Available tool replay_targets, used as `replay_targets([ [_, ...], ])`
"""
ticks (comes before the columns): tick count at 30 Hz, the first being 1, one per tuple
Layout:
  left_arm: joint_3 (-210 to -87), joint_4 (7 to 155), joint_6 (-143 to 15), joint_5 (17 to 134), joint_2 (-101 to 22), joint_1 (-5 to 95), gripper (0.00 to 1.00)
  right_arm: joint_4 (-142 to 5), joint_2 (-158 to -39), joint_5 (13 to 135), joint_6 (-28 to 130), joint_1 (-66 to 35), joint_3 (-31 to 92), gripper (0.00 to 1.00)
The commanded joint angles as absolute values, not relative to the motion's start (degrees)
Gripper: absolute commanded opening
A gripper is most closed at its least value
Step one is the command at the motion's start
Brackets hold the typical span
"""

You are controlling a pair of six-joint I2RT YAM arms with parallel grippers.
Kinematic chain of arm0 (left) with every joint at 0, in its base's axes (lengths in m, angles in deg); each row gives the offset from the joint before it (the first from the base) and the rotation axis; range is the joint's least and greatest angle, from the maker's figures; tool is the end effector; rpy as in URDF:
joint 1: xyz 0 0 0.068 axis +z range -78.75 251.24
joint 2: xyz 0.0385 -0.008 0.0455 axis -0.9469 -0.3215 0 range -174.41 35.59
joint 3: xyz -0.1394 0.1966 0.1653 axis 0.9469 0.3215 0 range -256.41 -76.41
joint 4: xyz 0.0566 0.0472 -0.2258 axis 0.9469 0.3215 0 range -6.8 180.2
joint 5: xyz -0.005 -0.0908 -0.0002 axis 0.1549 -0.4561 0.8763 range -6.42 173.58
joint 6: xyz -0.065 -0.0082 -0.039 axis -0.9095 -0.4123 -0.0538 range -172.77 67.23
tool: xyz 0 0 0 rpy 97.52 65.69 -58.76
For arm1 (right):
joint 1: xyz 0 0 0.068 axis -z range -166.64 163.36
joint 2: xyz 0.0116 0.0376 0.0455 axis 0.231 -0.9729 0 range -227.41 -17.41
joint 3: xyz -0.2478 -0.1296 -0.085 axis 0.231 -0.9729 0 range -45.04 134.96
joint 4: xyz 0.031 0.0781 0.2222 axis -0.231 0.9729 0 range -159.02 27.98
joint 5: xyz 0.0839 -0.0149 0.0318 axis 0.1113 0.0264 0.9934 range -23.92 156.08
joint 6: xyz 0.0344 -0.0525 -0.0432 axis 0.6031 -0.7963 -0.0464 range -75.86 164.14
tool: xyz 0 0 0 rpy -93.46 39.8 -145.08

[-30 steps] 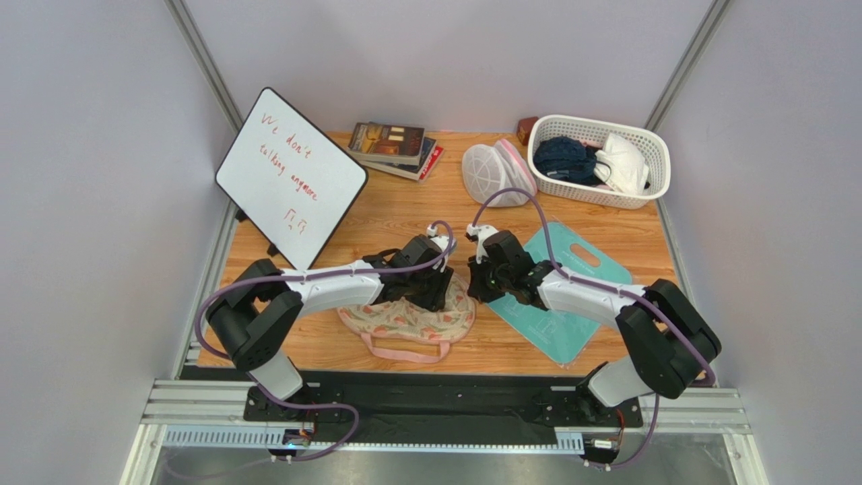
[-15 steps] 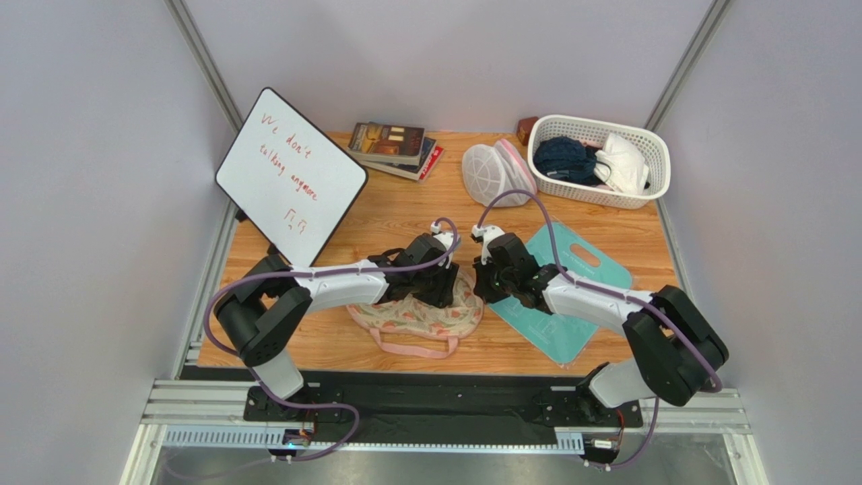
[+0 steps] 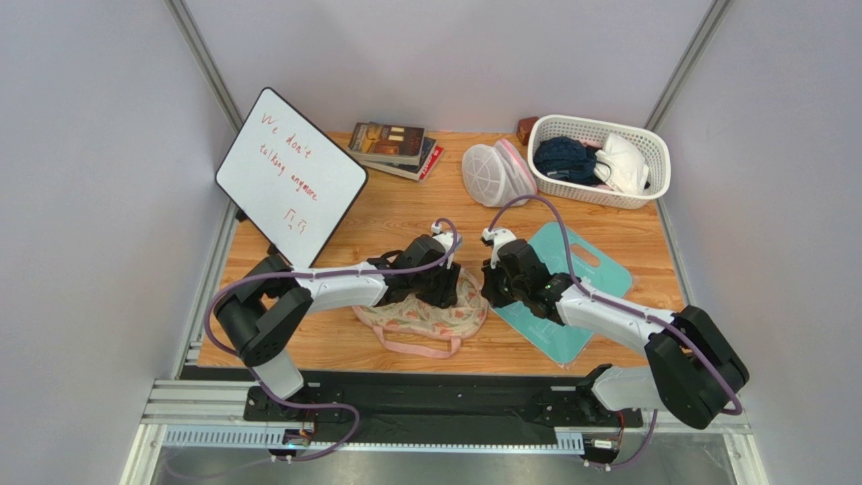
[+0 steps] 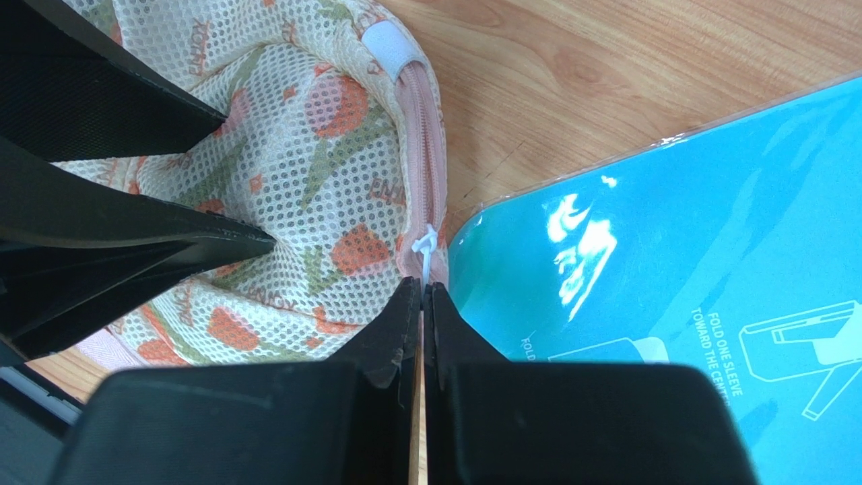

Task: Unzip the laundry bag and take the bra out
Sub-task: Unzip the laundry bag at the center of the board.

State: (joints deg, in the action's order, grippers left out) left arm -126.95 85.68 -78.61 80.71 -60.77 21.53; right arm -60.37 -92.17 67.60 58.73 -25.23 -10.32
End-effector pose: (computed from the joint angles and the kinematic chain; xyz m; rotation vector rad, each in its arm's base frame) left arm 0.2170 -0.2610 0.1769 0.5452 2.4621 -0.6385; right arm 0.1892 0.1531 0.1884 -0.5258 2.4150 0.4463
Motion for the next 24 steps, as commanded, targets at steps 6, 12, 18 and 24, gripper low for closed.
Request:
replay_targets([
  [6,-122.46,91.99,-81.16,81.21,-61.36,25.10,0.00,-55.92,-91.94,69.60,59.96,-26.02,-11.02,0.00],
  [12,-120.71,91.99,-78.87,79.89,-58.20,26.33,0.00,-55.75,-92.47,70.65,59.69,-26.11,-10.67,0.00],
  [18,-119.56,91.11,-78.26,78.22,-56.70,28.18,0.00,-56.19,-92.39,71.88,60.83,-27.86,-11.37,0.00],
  [24,-120.18,91.20,-78.43,78.83,-57.05,29.49,0.00,-56.98,-90.81,73.11,62.50,-29.62,-12.42,0.00],
])
